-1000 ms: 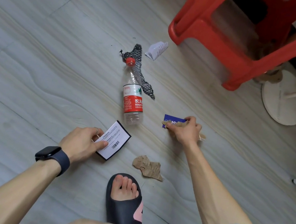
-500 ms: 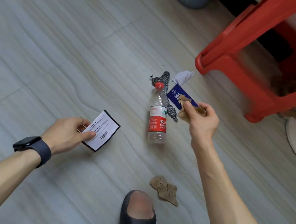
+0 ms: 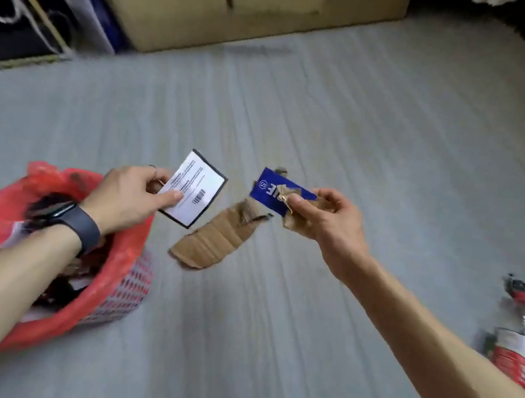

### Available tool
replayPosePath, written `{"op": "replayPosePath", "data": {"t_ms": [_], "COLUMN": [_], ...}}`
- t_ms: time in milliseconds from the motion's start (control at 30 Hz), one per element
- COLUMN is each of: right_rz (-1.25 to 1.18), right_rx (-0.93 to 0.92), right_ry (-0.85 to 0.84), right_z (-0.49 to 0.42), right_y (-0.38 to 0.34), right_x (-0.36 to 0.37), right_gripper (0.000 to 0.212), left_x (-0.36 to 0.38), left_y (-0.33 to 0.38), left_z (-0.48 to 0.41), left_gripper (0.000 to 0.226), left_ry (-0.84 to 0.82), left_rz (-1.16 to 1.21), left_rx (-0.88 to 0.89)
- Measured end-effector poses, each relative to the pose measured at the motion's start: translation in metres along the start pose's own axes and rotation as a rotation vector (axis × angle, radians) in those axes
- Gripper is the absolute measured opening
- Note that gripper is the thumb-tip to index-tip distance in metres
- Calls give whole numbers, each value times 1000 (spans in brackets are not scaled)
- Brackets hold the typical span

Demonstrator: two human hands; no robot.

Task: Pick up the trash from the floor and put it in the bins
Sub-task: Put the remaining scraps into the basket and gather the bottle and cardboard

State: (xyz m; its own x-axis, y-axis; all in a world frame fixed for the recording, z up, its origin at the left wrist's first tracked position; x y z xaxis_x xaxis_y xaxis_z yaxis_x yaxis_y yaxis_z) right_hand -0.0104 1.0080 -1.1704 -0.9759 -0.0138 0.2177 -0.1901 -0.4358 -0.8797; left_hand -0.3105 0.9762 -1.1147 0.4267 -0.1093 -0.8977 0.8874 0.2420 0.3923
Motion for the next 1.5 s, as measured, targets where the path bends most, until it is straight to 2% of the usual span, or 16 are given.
{"op": "replayPosePath", "data": {"t_ms": [100,233,367,467,500,567,633,667,767,867,933,1000,1067,1133,1333,1500], "right_rz": [190,440,540,681,795,948,1080,1231,1640,1479,1297,1186,1178,1141,983,860], "right_rx": [-18,-234,-421,-422,-491,-854,-1194,-1188,-915,-980,-1075,-1096,-1050,-984,-679,-387], "right_ry": [-219,-528,-642,-713,-706,-615,-615,-683,-857,-917,-861,-809,-744,-669,-286,225], "right_z": [16,58,82,90,93,98,102,94,73,79,81,80,72,64,46,57], "right_y": [13,9,9,29,35,37,46,61,101,92,68,49,42,44,61,83], "right_x": [96,232,330,367,372,372,369,368,350,342,339,329,297,261,86,-107], "right_gripper": [24,21,17,44,54,52,45,48,53,46,36,23,20,20,20,21], "left_x": [-61,-123,-120,-93,-87,-80,-80,-77,-46,-12,-13,-35,-54,-67,-43,75], "left_y": [-92,-208,-261,-269,-270,-265,-256,-253,-250,-243,-234,-226,-206,-179,-34,109], "left_z": [49,138,185,185,181,171,161,155,144,139,136,135,125,116,50,3], "left_gripper": [14,13,17,16,26,56,57,57,65,61,62,54,44,44,54,55], "left_ry": [143,295,216,71,64,169,337,382,206,-66,-2,214,406,462,425,15], "left_rz": [10,59,91,152,131,47,122,151,30,-200,-182,-81,57,86,7,52], "left_rx": [-168,-448,-571,-588,-570,-523,-472,-438,-471,-507,-522,-584,-583,-539,-112,182]}}
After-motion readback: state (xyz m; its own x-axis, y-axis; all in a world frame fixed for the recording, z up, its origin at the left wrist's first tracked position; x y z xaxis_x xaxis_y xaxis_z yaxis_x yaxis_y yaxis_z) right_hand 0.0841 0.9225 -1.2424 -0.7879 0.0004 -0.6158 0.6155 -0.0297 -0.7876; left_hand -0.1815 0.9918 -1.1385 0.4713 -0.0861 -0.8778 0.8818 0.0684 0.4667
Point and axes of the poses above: each hand's wrist, its own z-axis away from the middle knuckle, its own x-axis out of the palm, y = z × x, the point moved 7 cm from there along -z, towards the middle knuckle, and after that the axes turned 1 degree about -z, right-handed, at the moved point
